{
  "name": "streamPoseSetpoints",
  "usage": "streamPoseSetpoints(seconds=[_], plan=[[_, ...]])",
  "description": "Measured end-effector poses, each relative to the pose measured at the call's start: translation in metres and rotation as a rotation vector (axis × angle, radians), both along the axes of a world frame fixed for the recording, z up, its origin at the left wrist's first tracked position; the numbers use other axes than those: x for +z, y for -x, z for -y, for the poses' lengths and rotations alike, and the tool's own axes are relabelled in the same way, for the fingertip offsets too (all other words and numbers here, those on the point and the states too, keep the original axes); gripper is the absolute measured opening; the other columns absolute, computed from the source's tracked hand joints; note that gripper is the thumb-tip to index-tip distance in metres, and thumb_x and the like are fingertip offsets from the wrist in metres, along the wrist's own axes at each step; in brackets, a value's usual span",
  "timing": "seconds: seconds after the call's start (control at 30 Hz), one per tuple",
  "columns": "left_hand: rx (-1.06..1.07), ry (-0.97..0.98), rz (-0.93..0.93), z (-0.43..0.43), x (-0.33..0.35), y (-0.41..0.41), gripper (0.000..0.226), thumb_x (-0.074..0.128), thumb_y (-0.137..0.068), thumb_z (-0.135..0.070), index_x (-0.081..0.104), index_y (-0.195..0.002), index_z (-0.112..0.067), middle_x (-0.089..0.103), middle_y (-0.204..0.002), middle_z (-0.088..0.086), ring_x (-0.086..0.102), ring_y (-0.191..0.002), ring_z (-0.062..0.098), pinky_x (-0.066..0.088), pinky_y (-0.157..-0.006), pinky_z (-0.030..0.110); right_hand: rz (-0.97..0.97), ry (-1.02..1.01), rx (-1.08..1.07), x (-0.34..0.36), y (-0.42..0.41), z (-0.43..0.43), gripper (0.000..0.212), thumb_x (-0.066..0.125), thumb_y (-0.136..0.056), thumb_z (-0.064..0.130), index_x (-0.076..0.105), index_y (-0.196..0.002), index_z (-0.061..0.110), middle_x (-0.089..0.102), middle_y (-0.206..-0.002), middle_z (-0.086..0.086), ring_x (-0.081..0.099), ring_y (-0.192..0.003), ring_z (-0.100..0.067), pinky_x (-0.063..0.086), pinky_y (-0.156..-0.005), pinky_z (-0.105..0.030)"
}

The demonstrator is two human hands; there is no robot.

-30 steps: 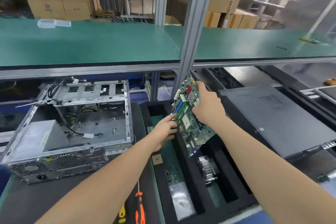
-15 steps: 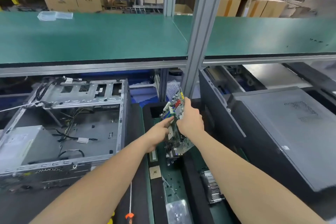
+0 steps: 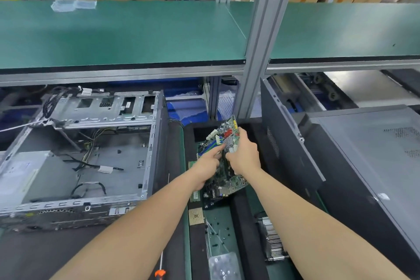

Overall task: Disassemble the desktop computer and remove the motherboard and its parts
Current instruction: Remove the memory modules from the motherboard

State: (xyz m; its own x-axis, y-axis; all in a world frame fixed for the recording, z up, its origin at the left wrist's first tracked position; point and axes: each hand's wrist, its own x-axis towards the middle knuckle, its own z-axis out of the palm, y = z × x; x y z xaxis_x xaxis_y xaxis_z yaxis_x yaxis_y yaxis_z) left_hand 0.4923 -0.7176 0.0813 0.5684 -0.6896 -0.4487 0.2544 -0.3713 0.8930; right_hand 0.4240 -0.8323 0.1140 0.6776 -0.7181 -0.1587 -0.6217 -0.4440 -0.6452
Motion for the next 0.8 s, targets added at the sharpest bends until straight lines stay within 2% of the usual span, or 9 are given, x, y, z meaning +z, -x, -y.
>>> streamPoseSetpoints(seconds=[0.13, 0.27, 0.37, 0.47, 0.53, 0.57, 0.63, 0.73, 0.8], plan=[[-0.026, -0.028, 0.068, 0.002, -0.002, 0.003, 0.08, 0.032, -0.094, 0.015, 0.039, -0.158, -0.033, 0.034, -0.165, 0.01, 0.033, -0.151, 0.017, 0.046, -0.103, 0.034, -0.013, -0.036, 0.009, 0.0, 0.001, 0.007, 0.076, 0.067, -0.085, 0.011, 0.03, -0.146, 0.037, 0.065, -0.107, -0.006, 0.066, -0.09, -0.032, 0.061, -0.072, -0.048], [-0.105, -0.083, 0.089, 0.003, -0.002, 0.014, 0.078, 0.032, -0.094, 0.015, 0.037, -0.159, -0.029, 0.034, -0.165, 0.011, 0.03, -0.153, 0.019, 0.033, -0.113, 0.03, -0.068, -0.047, -0.016, -0.003, 0.007, 0.015, 0.075, 0.065, -0.089, 0.014, 0.026, -0.149, 0.038, 0.063, -0.106, -0.007, 0.063, -0.085, -0.031, 0.061, -0.074, -0.049], [-0.168, -0.096, 0.094, 0.004, 0.0, 0.027, 0.08, 0.032, -0.094, 0.016, 0.026, -0.163, -0.023, 0.025, -0.169, 0.009, 0.022, -0.156, 0.017, 0.023, -0.113, 0.024, -0.094, -0.062, -0.018, -0.007, 0.012, 0.019, 0.09, 0.068, -0.091, 0.019, 0.014, -0.159, 0.042, 0.062, -0.113, -0.008, 0.064, -0.094, -0.032, 0.06, -0.081, -0.049], [-0.186, -0.123, 0.128, 0.002, 0.003, 0.036, 0.081, 0.035, -0.097, 0.011, 0.018, -0.165, -0.028, 0.023, -0.17, 0.009, 0.032, -0.152, 0.019, 0.034, -0.106, 0.026, -0.104, -0.007, 0.013, -0.004, 0.015, 0.017, 0.094, 0.071, -0.092, 0.025, 0.01, -0.162, 0.033, 0.05, -0.136, -0.011, 0.056, -0.117, -0.035, 0.053, -0.096, -0.049], [-0.156, -0.15, 0.214, -0.002, 0.007, 0.039, 0.076, 0.038, -0.098, 0.004, 0.023, -0.164, -0.03, 0.033, -0.166, 0.006, 0.059, -0.118, 0.016, 0.046, -0.085, 0.025, -0.091, 0.14, 0.022, -0.002, 0.017, 0.01, 0.089, 0.071, -0.09, 0.027, 0.017, -0.161, 0.026, 0.038, -0.147, -0.012, 0.043, -0.13, -0.036, 0.045, -0.104, -0.048], [-0.131, -0.167, 0.266, -0.006, 0.009, 0.04, 0.072, 0.04, -0.098, 0.001, 0.029, -0.162, -0.03, 0.04, -0.162, 0.003, 0.063, -0.104, 0.015, 0.05, -0.079, 0.027, -0.051, 0.214, 0.027, 0.0, 0.018, 0.003, 0.084, 0.071, -0.089, 0.026, 0.023, -0.158, 0.023, 0.036, -0.149, -0.012, 0.038, -0.134, -0.036, 0.042, -0.108, -0.047], [-0.103, -0.18, 0.35, -0.018, 0.015, 0.043, 0.061, 0.042, -0.1, -0.004, 0.039, -0.157, -0.028, 0.05, -0.156, 0.001, 0.064, -0.111, 0.019, 0.052, -0.086, 0.028, 0.057, 0.297, 0.059, 0.006, 0.021, -0.012, 0.073, 0.07, -0.087, 0.022, 0.036, -0.151, 0.02, 0.037, -0.15, -0.01, 0.033, -0.137, -0.033, 0.035, -0.112, -0.046], [-0.15, -0.245, 0.453, -0.05, 0.029, 0.048, 0.062, 0.041, -0.097, -0.002, 0.042, -0.154, -0.025, 0.057, -0.149, -0.002, 0.06, -0.116, 0.018, 0.044, -0.072, 0.008, 0.17, 0.248, 0.144, 0.014, 0.024, -0.041, 0.059, 0.069, -0.086, 0.019, 0.048, -0.141, 0.021, 0.043, -0.143, -0.007, 0.036, -0.133, -0.03, 0.033, -0.11, -0.043], [-0.206, -0.291, 0.515, -0.08, 0.038, 0.054, 0.065, 0.04, -0.094, 0.002, 0.042, -0.155, -0.021, 0.056, -0.15, 0.0, 0.056, -0.127, 0.017, 0.045, -0.096, 0.018, 0.199, 0.167, 0.213, 0.018, 0.028, -0.063, 0.048, 0.069, -0.087, 0.019, 0.053, -0.133, 0.021, 0.049, -0.133, -0.006, 0.044, -0.124, -0.028, 0.039, -0.105, -0.04]])
